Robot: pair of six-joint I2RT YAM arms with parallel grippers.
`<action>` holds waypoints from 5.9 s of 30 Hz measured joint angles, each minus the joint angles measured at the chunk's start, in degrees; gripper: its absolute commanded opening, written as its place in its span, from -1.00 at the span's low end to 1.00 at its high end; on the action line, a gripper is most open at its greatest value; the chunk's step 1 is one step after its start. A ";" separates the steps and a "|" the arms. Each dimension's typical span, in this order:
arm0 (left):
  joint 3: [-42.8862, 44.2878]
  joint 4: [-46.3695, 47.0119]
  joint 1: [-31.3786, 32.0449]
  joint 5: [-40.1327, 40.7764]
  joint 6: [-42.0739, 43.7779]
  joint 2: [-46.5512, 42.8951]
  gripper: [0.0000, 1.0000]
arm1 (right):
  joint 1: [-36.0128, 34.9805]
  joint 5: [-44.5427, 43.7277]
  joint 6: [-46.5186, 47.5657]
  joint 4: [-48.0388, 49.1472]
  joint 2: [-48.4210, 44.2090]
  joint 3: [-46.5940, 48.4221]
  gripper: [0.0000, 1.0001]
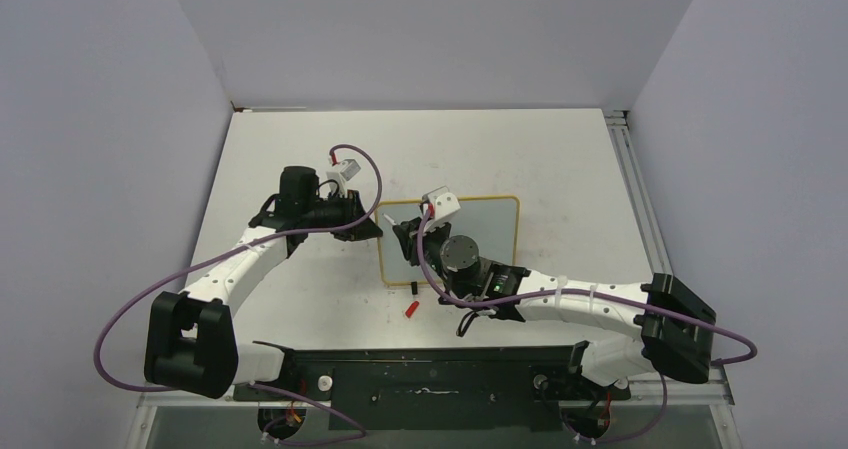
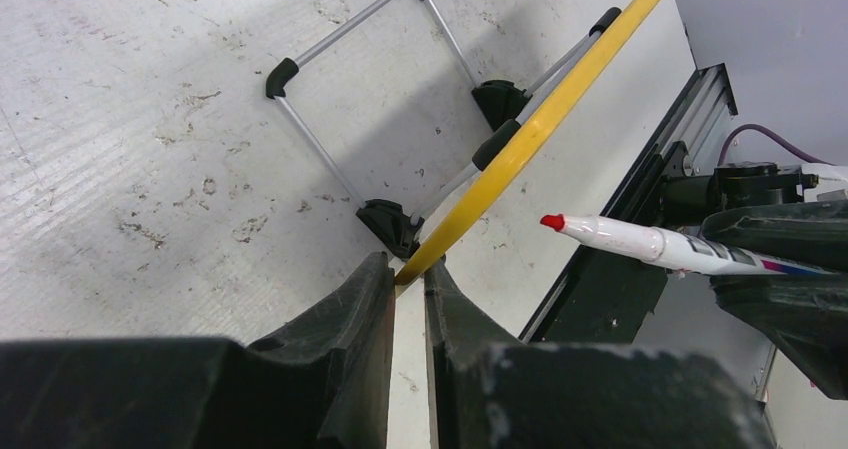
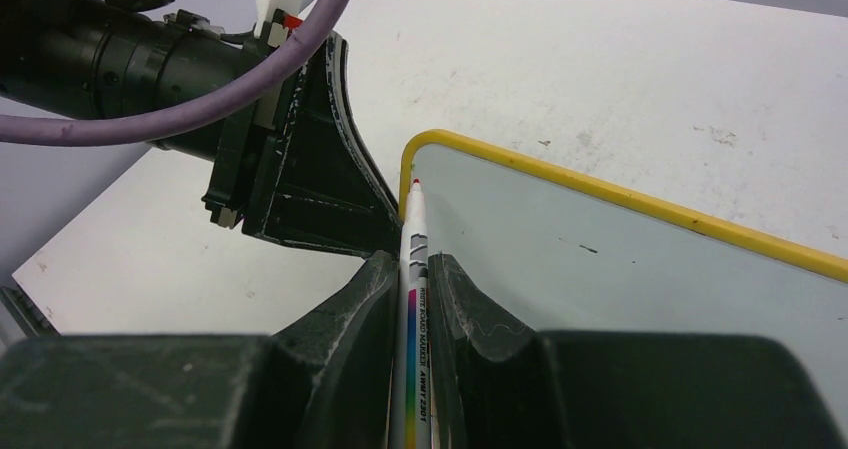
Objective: Write a sentence on the whiteboard
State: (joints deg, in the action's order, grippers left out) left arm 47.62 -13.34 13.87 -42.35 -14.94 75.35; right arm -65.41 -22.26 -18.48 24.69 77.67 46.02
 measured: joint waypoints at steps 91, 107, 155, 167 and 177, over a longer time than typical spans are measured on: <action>0.07 -1.05 1.18 1.81 1.25 -1.09 -0.94 | -5.88 -11.45 1.01 0.81 -1.09 -4.46 -0.89; 0.07 -1.07 1.20 1.81 1.25 -1.09 -0.94 | -5.86 -12.61 1.40 3.02 1.22 -4.46 -0.89; 0.07 -1.07 1.22 1.95 1.29 -1.09 -0.97 | -5.09 -13.29 1.36 6.19 3.80 -4.42 -0.89; 0.07 -1.05 1.22 2.29 1.31 -1.09 -0.98 | -5.09 -12.22 1.36 6.56 4.70 -4.24 -0.89; 0.07 -1.05 1.31 2.34 1.64 -1.16 -0.98 | -5.18 -12.68 0.90 6.54 4.70 -4.24 -0.89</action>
State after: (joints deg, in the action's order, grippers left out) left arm 47.68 -14.39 15.18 -40.01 -13.30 74.19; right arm -70.59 -34.94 -17.58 31.22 82.37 41.78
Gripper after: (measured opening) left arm 0.116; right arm 0.158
